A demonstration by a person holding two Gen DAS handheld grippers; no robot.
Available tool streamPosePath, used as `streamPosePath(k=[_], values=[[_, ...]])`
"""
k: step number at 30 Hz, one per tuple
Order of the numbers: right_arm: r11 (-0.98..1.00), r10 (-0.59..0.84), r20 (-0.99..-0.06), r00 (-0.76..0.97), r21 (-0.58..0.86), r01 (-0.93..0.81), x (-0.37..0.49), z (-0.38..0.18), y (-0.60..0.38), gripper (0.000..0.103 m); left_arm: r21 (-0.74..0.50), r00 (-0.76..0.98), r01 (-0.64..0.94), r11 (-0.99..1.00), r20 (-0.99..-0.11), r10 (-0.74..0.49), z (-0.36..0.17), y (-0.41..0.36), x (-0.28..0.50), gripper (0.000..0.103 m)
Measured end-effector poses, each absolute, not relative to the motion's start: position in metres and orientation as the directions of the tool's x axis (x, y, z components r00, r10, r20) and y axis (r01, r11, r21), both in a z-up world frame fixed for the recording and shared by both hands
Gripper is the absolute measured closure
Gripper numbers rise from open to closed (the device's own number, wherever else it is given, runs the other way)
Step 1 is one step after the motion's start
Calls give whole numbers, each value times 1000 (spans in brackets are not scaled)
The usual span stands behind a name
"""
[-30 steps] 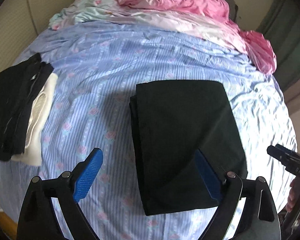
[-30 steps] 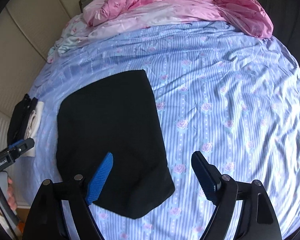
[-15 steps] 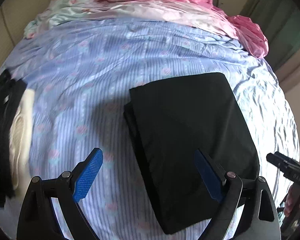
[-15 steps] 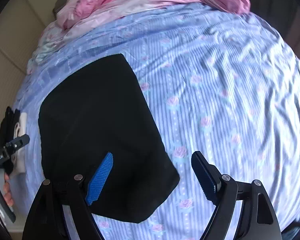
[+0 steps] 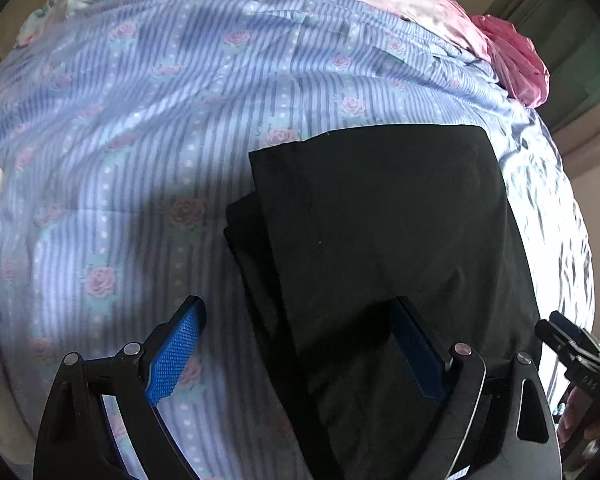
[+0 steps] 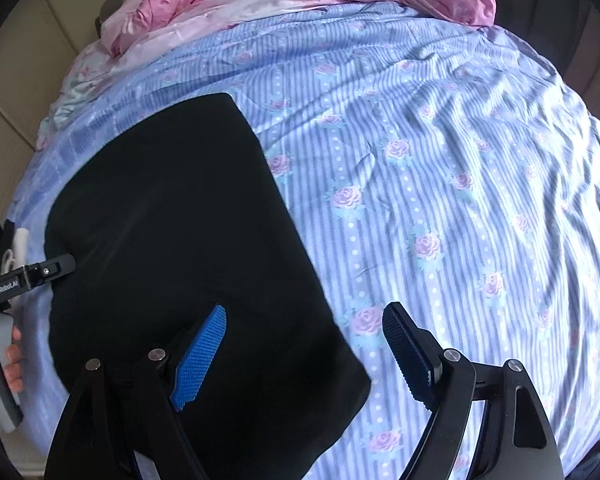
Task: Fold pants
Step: 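Move both open grippers over the edge of the folded shorts, then close both grippers on the edge of the folded black shorts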
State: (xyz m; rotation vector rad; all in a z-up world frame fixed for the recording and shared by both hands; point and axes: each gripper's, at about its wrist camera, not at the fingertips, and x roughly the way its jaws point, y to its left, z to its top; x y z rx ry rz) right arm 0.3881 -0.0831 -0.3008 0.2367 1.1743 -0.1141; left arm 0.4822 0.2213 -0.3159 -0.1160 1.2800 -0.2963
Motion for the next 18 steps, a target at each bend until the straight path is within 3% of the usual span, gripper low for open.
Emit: streamPosePath(k=[12,18], values=[[931,95,-940,327,200,305,371,-328,-101,21,-292,244,174,940,-912,-329,-329,203,488,12],[921,109,-943,314,215,326,362,-340,-92,21,-333,243,158,930,-899,-363,-331,211,489,20]])
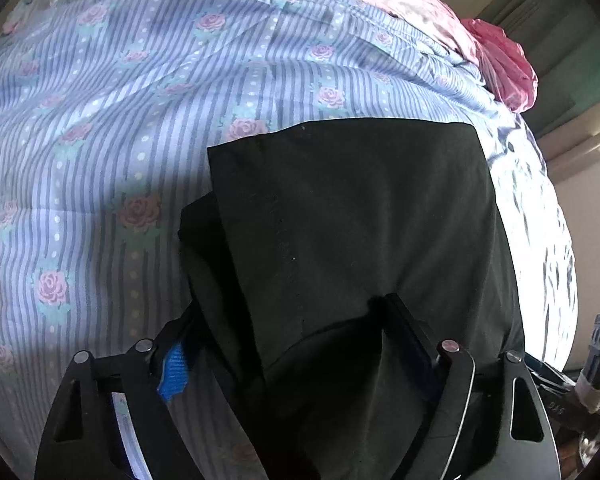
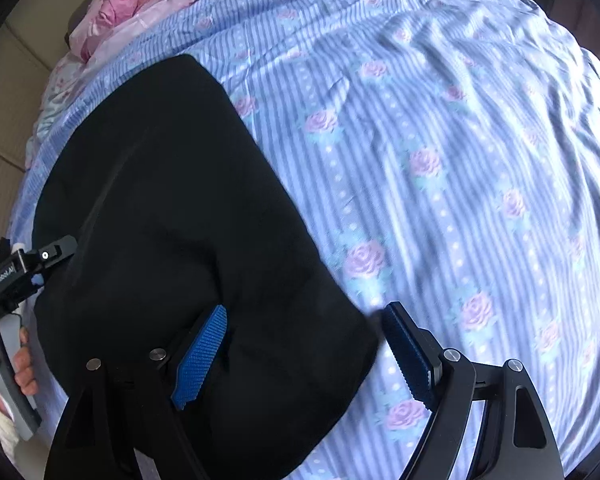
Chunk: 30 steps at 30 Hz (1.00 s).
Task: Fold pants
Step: 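Close both grippers on the edge of the folded black shorts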
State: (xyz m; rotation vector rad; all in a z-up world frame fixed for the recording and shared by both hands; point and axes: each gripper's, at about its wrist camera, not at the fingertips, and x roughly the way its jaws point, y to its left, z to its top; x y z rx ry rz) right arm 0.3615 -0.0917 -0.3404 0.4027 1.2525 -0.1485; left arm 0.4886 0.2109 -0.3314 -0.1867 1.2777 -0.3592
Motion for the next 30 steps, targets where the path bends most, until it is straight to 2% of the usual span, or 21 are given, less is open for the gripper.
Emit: streamPosePath(k=[6,10,12,14,17,23,26,30], values=[[926,106,-942,319,210,315,363,-351,-89,21,-356,263,123,926,-888,-376,-336,215,488,21],[926,104,-944,314,207,317,361,-350,-88,24,-426,284,38,904,-863,-419,-336,222,486,38],[924,101,-946,308,203,323,363,-351,-87,26,-472,290,-7,881,-845,-450,-337,228,483,43],[925,101,-948,303,201,322,367,-351,-83,30,-499,290,-30,866,-833,-471,-339,230,483,49],[930,128,-946,299,219,296,376,-347,-74,51,-526,282,-55,849,-823,-492,-337,234,481,59],[932,185,-942,279,258,256,390,-338,-69,80,-459,278,-45,887,-859,-430,-315,226,480,73],[940,196,-943,271,259,221,394,-329,-72,86,-414,285,-45,909,-877,-386,-303,218,480,78],[957,195,-936,292,247,152,395,-306,-70,88,-346,294,-57,936,-902,-316,-292,208,479,81]])
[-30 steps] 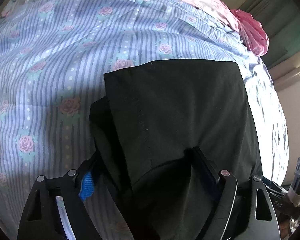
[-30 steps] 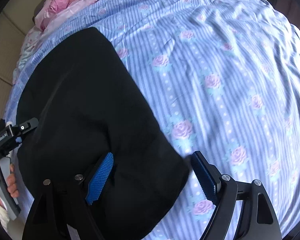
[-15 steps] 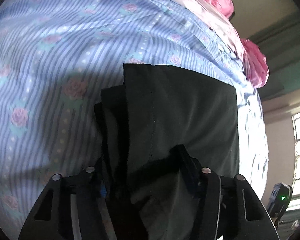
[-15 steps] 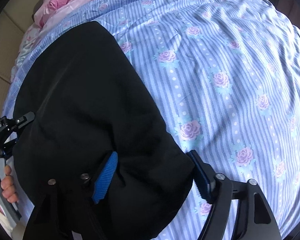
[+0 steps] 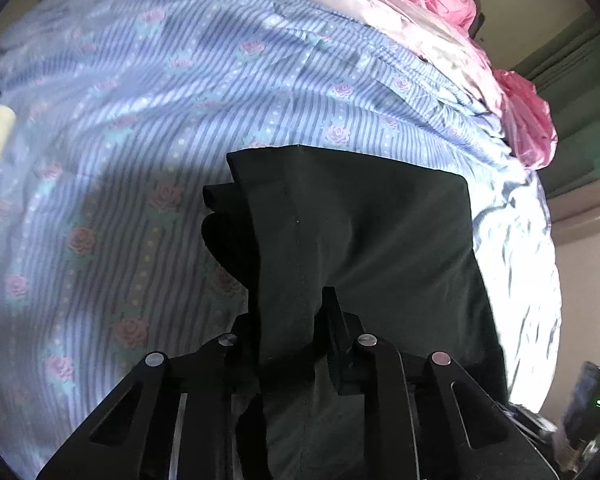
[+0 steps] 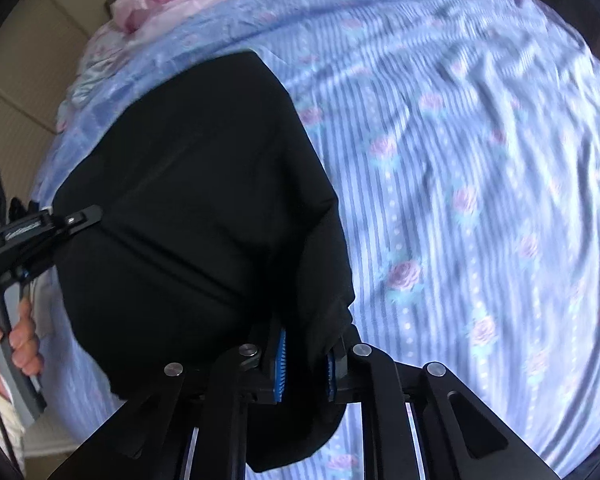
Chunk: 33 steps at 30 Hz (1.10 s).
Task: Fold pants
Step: 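Close both grippers on the edge of the folded black shorts, then lift the shorts with both grippers and carry them to the clothing stack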
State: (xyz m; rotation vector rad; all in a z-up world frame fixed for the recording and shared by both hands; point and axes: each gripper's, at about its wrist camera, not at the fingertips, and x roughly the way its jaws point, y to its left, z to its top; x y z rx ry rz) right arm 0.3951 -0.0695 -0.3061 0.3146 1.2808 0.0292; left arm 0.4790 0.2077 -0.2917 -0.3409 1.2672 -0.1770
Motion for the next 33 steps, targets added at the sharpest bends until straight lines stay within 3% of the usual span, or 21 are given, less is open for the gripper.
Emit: streamPosePath(k=[11,21,33], values=[[976,197,-891,410,219,6,380,-229,-76,90,-325,413,-18,946,-864,-289,-217,194,456,84],[973,230,-815,531,182,-143,330,-138,-91,90,-271,585,72,960,-768,-261,-101,181,404,84],[935,350,-684,640,214,-283,284,-51,-80,90,-215,718,15,976,-677,-160,-1,204,325,84]])
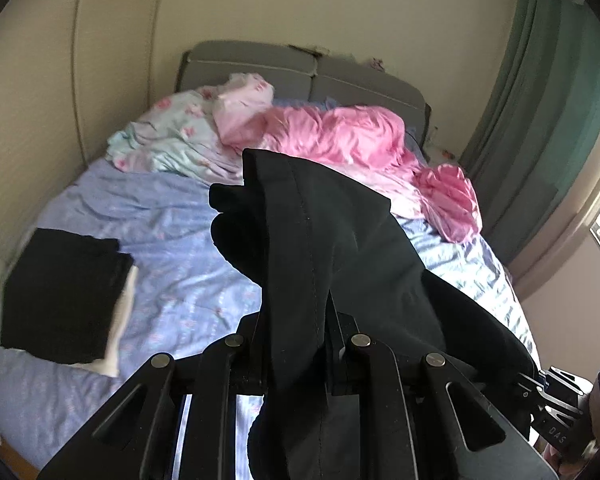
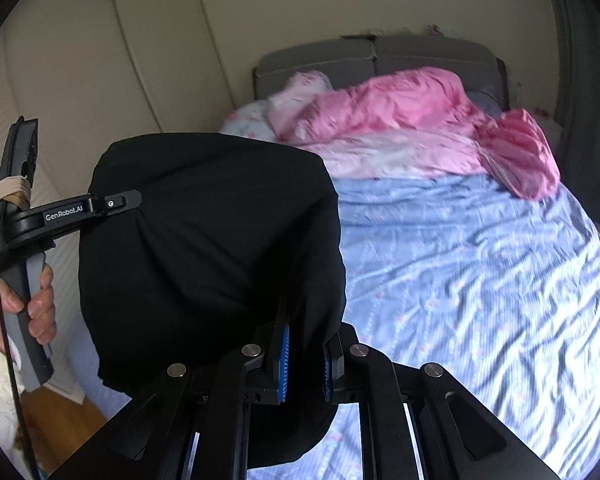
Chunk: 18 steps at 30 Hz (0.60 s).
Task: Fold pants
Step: 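Lift the shorts with both grippers and carry them to the clothing stack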
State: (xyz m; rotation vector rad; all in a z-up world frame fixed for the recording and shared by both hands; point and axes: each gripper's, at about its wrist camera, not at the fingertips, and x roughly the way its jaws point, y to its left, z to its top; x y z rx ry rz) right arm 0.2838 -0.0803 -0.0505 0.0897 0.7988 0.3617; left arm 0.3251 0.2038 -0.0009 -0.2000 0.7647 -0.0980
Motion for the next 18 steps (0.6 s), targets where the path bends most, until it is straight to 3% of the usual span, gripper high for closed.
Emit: streamPosePath(k=[7,18], values=[[892,443,-637,631,246,-379,265,-32,-50,90,-195,756,-46,980,-648,-94,20,234,287,84],[860,479,-638,603,203,-469,227,-31,41,90,-209,759,-86,974,-647,-71,13,318,229,84]])
